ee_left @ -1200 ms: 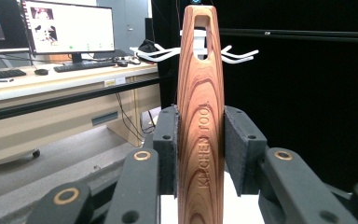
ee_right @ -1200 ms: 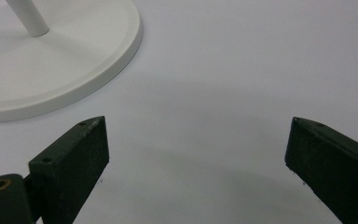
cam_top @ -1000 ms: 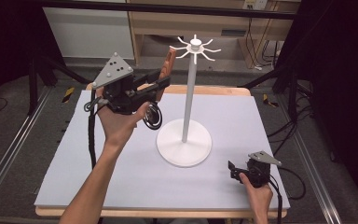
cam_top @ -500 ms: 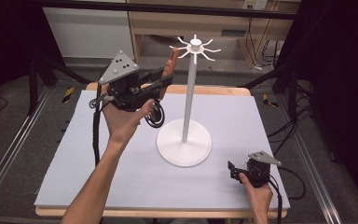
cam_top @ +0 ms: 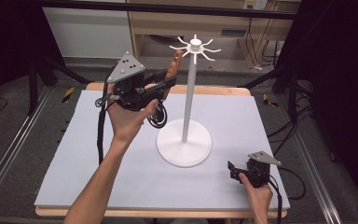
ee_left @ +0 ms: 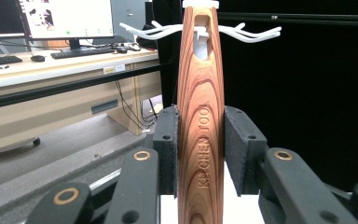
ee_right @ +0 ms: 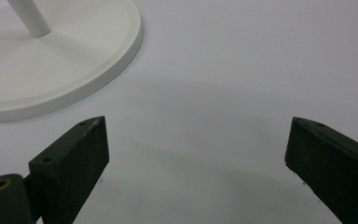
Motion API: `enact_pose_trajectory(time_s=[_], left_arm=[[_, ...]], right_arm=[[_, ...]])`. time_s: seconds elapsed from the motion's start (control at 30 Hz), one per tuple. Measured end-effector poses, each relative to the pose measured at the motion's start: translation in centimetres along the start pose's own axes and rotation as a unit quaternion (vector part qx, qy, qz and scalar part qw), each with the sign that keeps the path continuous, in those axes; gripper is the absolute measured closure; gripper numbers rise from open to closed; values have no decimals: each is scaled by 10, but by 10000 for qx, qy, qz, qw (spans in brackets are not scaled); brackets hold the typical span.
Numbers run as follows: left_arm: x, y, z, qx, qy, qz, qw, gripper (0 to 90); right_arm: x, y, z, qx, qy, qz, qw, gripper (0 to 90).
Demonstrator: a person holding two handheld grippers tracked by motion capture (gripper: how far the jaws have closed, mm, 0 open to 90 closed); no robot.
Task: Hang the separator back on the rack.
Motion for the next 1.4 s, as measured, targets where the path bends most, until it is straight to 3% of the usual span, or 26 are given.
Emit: enact_pose_trajectory(time_s=[0.67, 1.4], left_arm=[[13, 9, 0, 35, -58, 65, 10000, 673], [22, 12, -1, 117, -212, -26, 9997, 665]], right_arm=[[0, 0, 1, 10, -26, 20, 10000, 67], [1, 0, 1, 4, -20, 42, 10000, 67]])
Point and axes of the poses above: each handheld gripper's, and its own axes: x roughly forward along the jaws, y roughly out of its underside, z roughly to its left, the point moved 3 cm from there along x, roughly forward along the jaws, and after that the axes turned 8 degrees about y, right-handed, at the moved point
